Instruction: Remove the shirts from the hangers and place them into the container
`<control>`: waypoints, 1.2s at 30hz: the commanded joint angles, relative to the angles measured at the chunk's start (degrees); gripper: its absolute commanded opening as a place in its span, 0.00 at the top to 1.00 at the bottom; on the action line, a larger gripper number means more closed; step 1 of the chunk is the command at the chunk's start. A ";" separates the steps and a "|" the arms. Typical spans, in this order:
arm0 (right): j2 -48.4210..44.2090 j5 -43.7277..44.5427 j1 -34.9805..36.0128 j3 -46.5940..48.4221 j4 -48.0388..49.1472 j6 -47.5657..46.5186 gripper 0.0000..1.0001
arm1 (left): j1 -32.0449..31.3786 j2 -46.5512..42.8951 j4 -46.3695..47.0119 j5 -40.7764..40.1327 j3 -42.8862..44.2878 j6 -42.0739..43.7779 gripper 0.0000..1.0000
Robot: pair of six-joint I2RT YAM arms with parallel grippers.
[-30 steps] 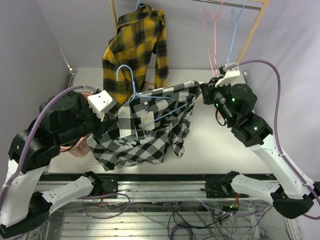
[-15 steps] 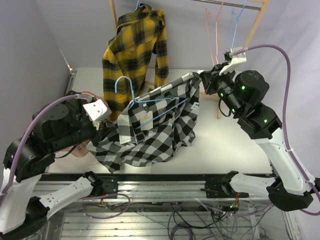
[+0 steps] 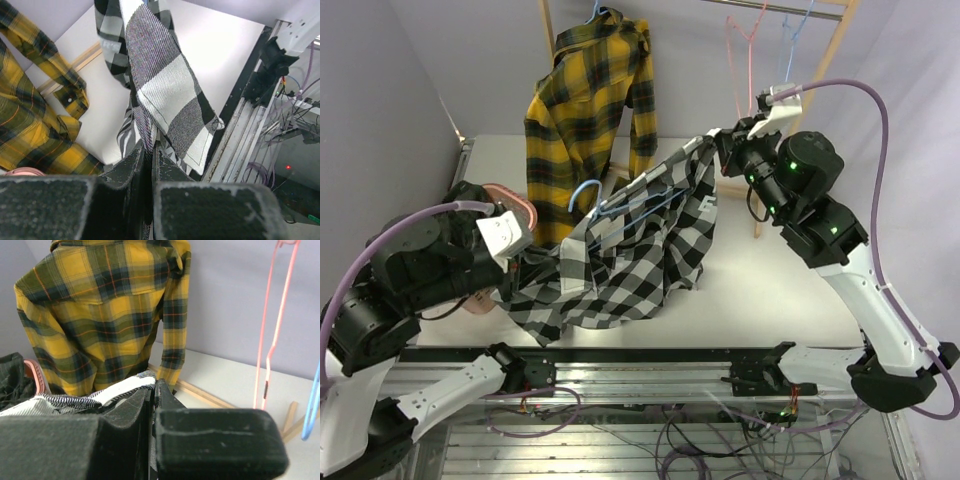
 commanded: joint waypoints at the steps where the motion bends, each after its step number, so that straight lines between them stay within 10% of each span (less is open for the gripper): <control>1: 0.65 6.25 -1.77 2.63 5.96 -1.89 1.00 | 0.24 -4.11 -2.07 6.75 0.25 0.60 0.93; 17: -9.68 -15.95 -1.82 -8.80 -1.91 6.13 1.00 | 0.25 -4.46 7.67 6.55 -1.93 -5.59 0.93; 23: -15.30 -20.58 -1.81 -16.84 -0.42 7.36 0.55 | 0.24 -3.45 12.65 11.02 -1.09 -9.62 0.93; 36: -26.00 -26.62 -1.79 -19.55 -7.63 11.66 0.51 | 0.30 -0.90 14.05 7.98 1.91 -11.92 0.93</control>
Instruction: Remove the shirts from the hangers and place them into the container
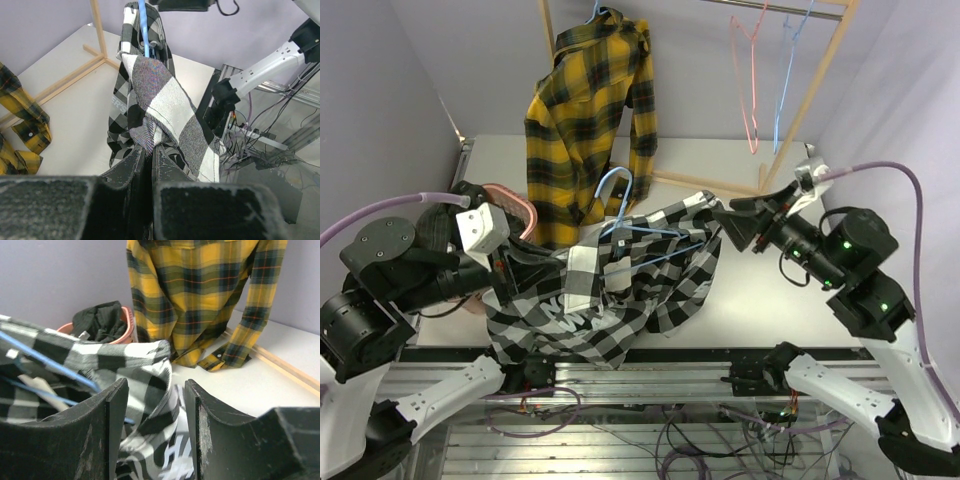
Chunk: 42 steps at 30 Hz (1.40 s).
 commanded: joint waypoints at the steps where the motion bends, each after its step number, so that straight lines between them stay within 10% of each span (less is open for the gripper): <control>1: -4.13 -3.29 -0.16 1.08 -6.03 2.18 0.51 | 0.21 0.19 5.34 -1.77 1.83 -1.75 0.93; 25: -9.50 -6.74 -0.12 -19.63 0.11 5.08 0.40 | 0.18 1.41 8.71 -1.91 2.32 -3.98 0.93; 27: -8.18 -5.93 -0.14 -20.25 0.25 5.20 0.49 | 0.18 1.10 8.48 -2.54 1.75 -3.96 0.93; 30: -6.72 -1.86 -0.12 -19.83 -2.19 5.53 1.00 | 0.16 1.27 7.02 -4.35 1.35 -3.33 0.93; 42: -9.03 33.22 -0.12 -9.58 -19.49 7.81 1.00 | 0.15 1.03 4.42 -9.28 -4.10 0.15 0.93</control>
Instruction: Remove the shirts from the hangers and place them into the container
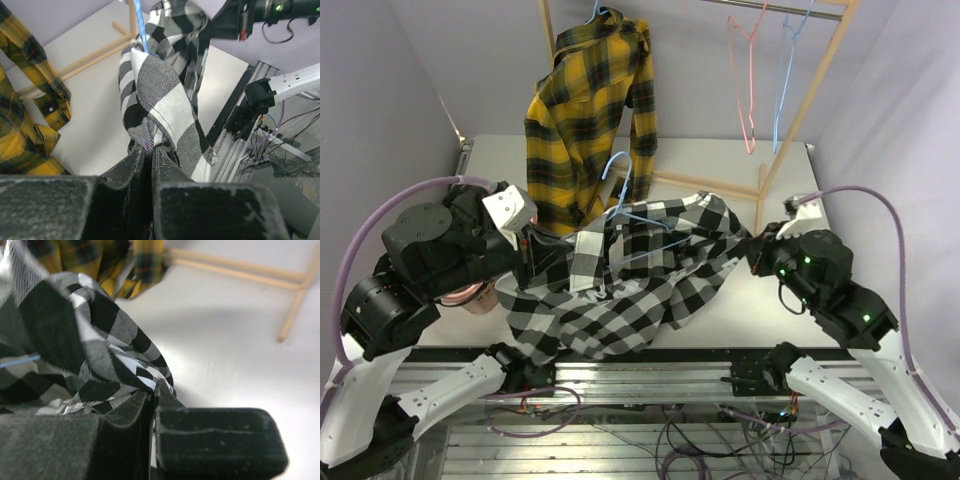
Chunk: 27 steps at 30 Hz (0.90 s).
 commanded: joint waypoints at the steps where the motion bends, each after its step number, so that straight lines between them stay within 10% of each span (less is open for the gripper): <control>1: -1.73 16.44 -0.19 4.52 -3.77 0.22 1.00 | 0.14 -1.26 2.79 1.41 -0.14 0.73 0.93; 9: 1.61 22.07 -0.19 7.23 3.86 -3.37 1.00 | 0.16 -4.90 5.52 9.00 0.83 -1.81 0.93; 18: 7.32 8.27 -0.19 12.46 9.26 -4.64 1.00 | 0.15 -5.30 4.12 12.13 -0.12 -1.86 0.93; 23: 9.06 -6.99 -0.11 18.20 1.11 -7.42 0.57 | 0.18 -5.77 4.98 10.48 -1.67 -1.52 0.93; 27: 6.62 -13.15 -0.13 21.78 -5.58 -10.42 0.56 | 0.15 -4.85 7.25 13.00 -4.27 -1.20 0.93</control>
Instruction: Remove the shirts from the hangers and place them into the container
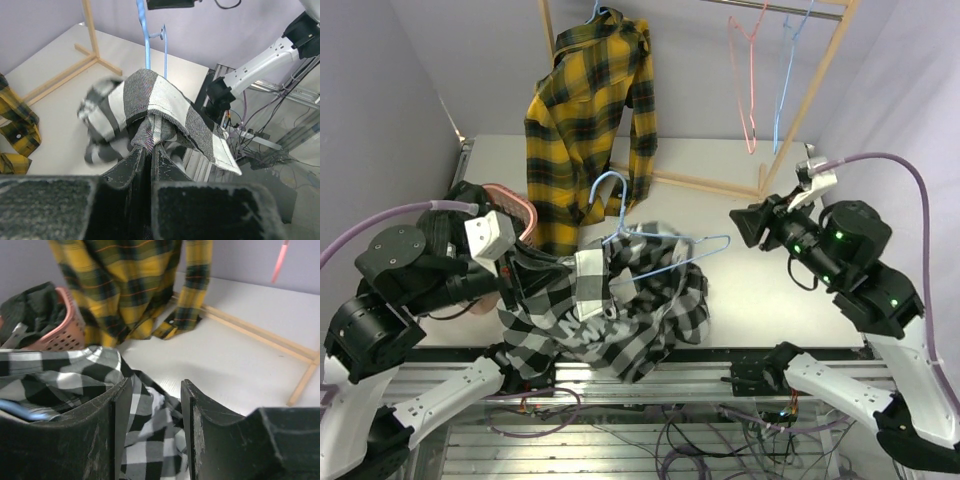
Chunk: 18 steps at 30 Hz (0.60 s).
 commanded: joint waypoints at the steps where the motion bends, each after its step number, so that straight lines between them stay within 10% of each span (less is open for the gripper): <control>1: -3.61 -12.04 -0.17 3.88 -8.04 -4.36 0.56 | 0.18 0.58 5.88 3.79 -3.22 0.05 0.93; 9: -4.94 -35.01 -0.17 2.41 -9.20 -8.51 0.47 | 0.18 2.62 15.33 15.03 -11.16 0.54 0.93; 18: -3.59 -38.06 -0.22 -2.37 -9.74 -10.52 0.48 | 0.14 4.60 15.77 14.80 -9.21 1.78 0.93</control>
